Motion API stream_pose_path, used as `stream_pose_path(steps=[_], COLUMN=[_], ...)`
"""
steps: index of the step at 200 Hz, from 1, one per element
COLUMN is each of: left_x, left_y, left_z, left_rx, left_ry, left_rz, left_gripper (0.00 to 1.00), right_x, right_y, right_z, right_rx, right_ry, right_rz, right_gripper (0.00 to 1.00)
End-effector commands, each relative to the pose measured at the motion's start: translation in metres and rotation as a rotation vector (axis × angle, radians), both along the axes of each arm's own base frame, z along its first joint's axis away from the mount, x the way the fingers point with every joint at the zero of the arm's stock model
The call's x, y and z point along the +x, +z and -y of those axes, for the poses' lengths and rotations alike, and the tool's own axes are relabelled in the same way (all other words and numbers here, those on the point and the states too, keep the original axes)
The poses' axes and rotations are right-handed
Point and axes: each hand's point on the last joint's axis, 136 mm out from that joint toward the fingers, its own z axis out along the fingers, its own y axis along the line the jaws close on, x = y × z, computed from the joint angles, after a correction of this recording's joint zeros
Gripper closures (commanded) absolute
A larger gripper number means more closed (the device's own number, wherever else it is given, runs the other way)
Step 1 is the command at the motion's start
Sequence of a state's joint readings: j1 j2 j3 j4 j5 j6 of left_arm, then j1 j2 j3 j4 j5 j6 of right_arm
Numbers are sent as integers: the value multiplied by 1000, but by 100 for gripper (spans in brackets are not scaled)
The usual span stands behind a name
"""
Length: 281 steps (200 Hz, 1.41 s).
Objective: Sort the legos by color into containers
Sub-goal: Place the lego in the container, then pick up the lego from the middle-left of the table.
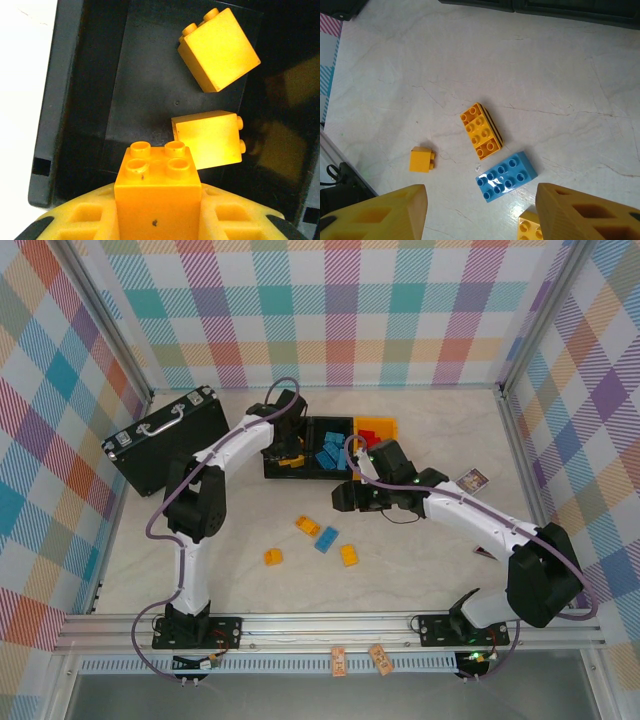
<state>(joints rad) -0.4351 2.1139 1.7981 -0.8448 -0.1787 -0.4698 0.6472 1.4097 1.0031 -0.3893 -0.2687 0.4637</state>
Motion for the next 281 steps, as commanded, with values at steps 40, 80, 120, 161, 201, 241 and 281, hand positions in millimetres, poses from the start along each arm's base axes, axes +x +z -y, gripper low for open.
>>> stream_pose_path(steps=[40,80,120,161,201,241,281], left_x=[2,-10,-42,-84,-126,-171,-220], left_y=[15,43,59,58,51,28,-4], left_z=[-5,2,7,6,1,-9,-11], left_rx=[7,-37,-83,-109,-126,-164,-155], left_ry=[5,-19,-52,-70,-62,18,73], left_rz=[18,61,62,20,-34,-104,-178], left_gripper=[50,50,48,46,45,40,31], right_x=[2,2,3,0,-8,-12,-12], right_y=[6,7,8,12,17,13,10], right_z=[1,2,-1,-6,-11,-12,-15], right_rx=[15,12,15,16,32,30,44], right_ry=[-14,-7,17,83,162,180,185], right_rz=[14,22,23,30,42,31,15], right_gripper=[41,41,41,41,41,40,41])
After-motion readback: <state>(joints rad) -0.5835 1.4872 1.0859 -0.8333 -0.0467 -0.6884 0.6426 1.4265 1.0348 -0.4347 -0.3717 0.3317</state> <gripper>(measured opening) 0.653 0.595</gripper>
